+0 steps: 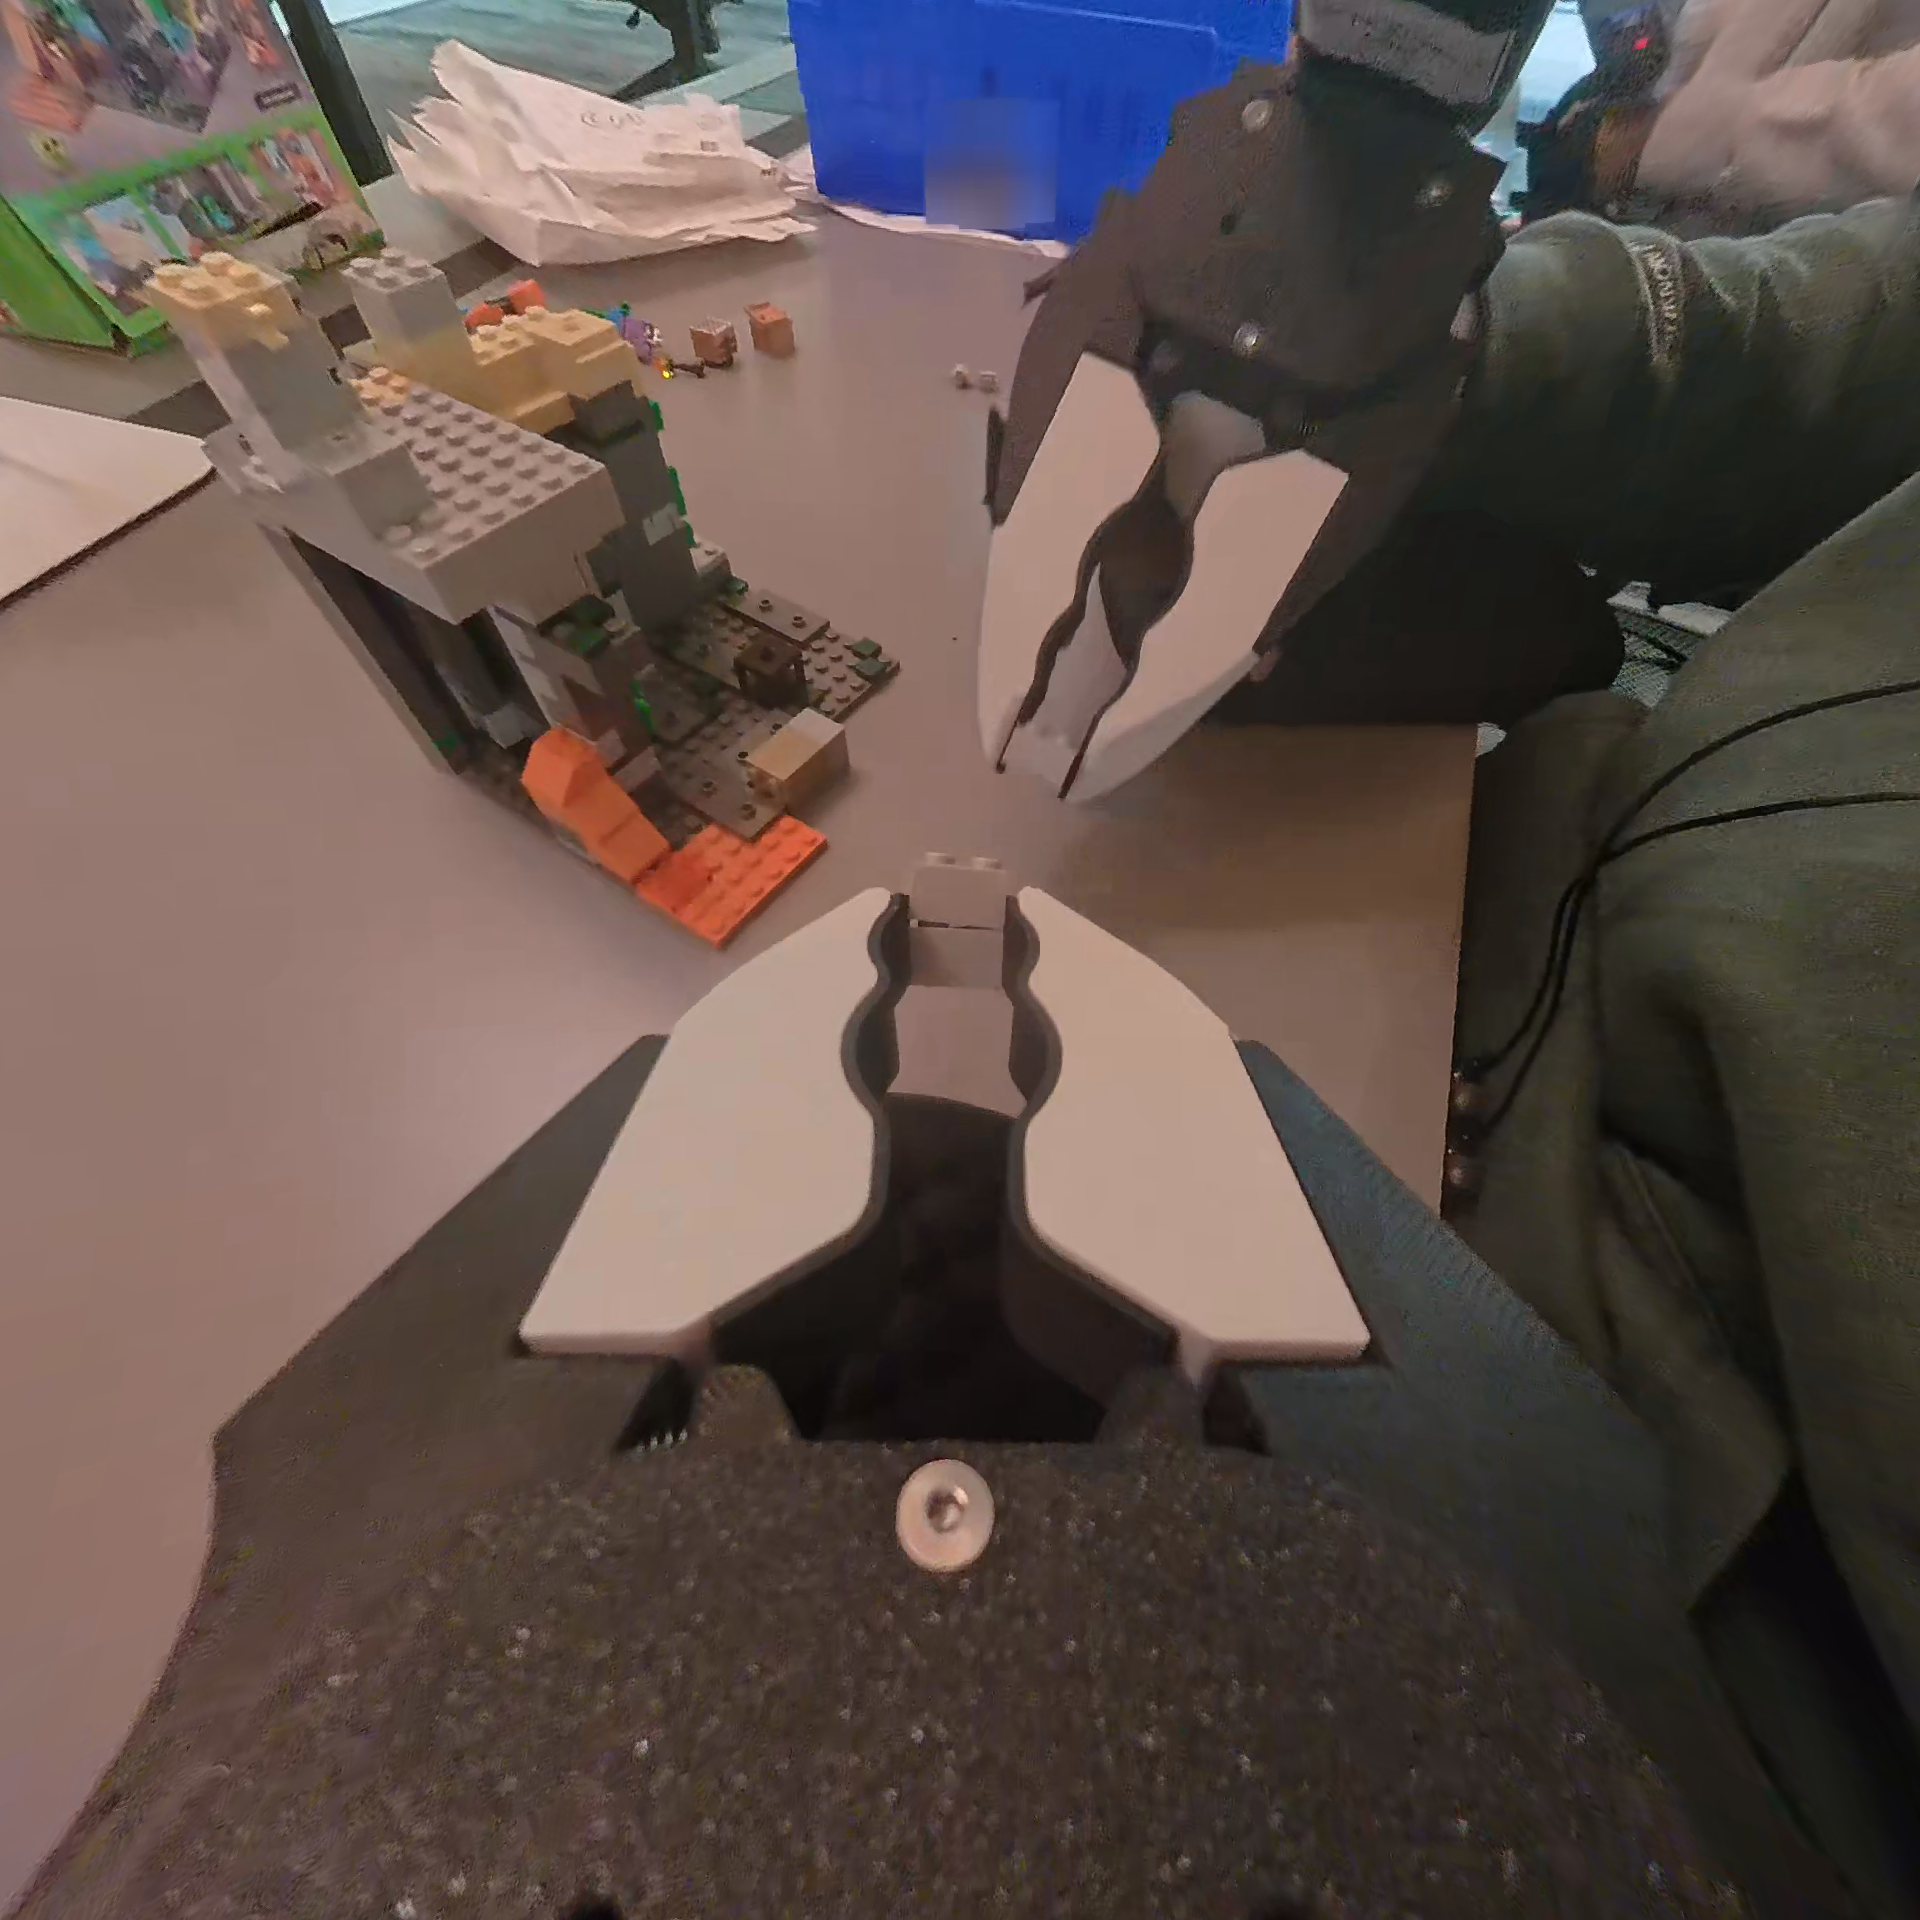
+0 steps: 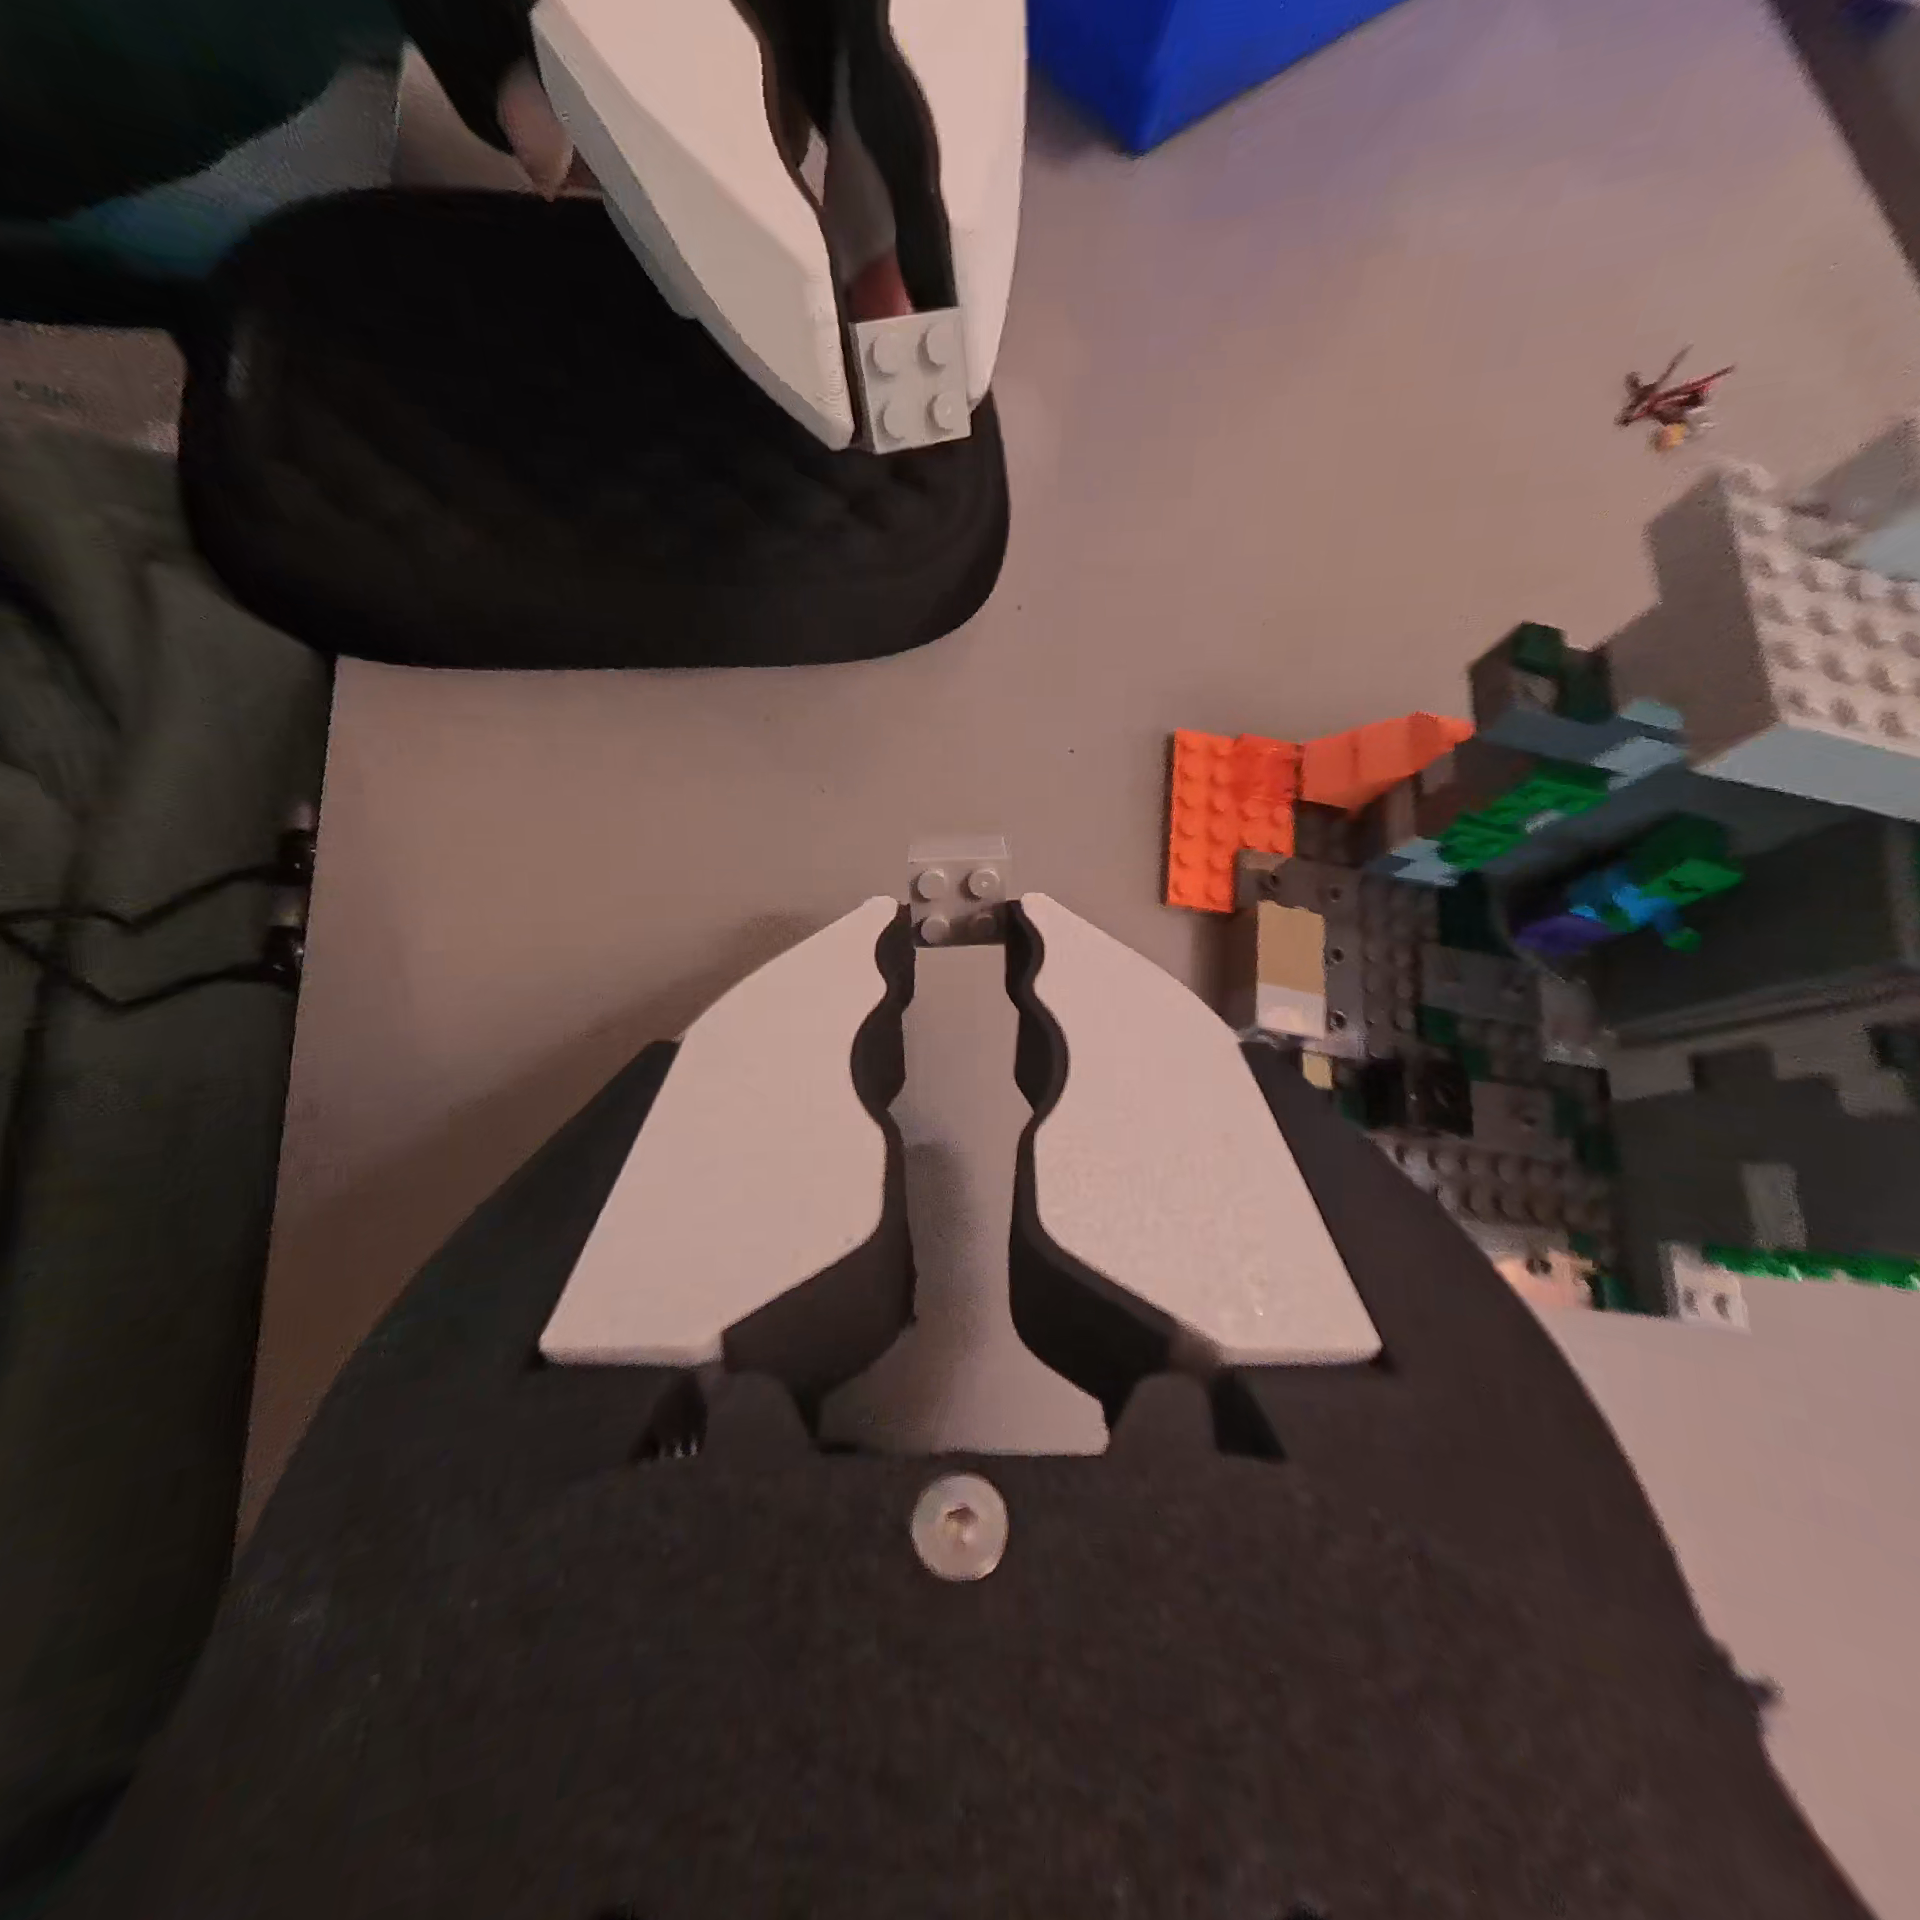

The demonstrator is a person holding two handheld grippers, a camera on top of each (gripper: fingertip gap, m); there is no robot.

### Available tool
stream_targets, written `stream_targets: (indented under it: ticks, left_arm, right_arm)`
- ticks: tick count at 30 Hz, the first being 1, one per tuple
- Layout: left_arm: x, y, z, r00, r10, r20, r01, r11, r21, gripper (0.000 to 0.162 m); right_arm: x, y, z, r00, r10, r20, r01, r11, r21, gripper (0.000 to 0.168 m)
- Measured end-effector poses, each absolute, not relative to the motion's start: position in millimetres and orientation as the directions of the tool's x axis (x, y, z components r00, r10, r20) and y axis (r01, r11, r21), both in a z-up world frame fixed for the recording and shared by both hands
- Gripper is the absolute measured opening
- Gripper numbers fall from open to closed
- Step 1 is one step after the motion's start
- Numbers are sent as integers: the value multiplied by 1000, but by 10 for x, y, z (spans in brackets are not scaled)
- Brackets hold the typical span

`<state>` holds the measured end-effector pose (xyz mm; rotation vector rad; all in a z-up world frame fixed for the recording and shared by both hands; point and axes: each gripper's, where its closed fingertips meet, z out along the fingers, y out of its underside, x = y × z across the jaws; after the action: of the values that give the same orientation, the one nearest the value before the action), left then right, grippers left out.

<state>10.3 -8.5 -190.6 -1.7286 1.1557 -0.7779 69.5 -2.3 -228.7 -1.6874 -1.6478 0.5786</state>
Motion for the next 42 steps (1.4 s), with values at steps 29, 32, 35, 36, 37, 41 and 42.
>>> stream_targets:
  ticks: [29,32,35,36,37,41,42]
  left_arm:
    - [430,-15,-1540,263,-403,-877,-757,477,-446,17]
    - [444,-55,-1512,293,-425,-857,-711,502,-492,19]
    - [441,-95,-1515,305,-478,-824,-674,503,-541,24]
    - [450,-115,-1501,294,-461,-837,-673,523,-524,19]
    - [455,-131,-1481,284,-432,-856,-679,540,-498,16]
    - [468,-193,-1462,330,-607,-723,-582,472,-662,17]
    - [448,-201,-1456,356,-687,-633,-530,410,-742,17]
  right_arm:
    - [331,-122,-1565,124,824,-553,206,-567,-798,16]
    - [352,-178,-1525,78,859,-505,211,-510,-834,16]
    - [388,-227,-1507,26,863,-504,219,-497,-840,16]
    - [388,-239,-1504,13,856,-518,216,-508,-834,16]
    - [389,-250,-1492,-4,846,-533,207,-521,-828,16]
    - [403,-291,-1450,-49,835,-548,186,-531,-827,15]
    - [430,-251,-1439,-30,854,-519,173,-507,-845,16]
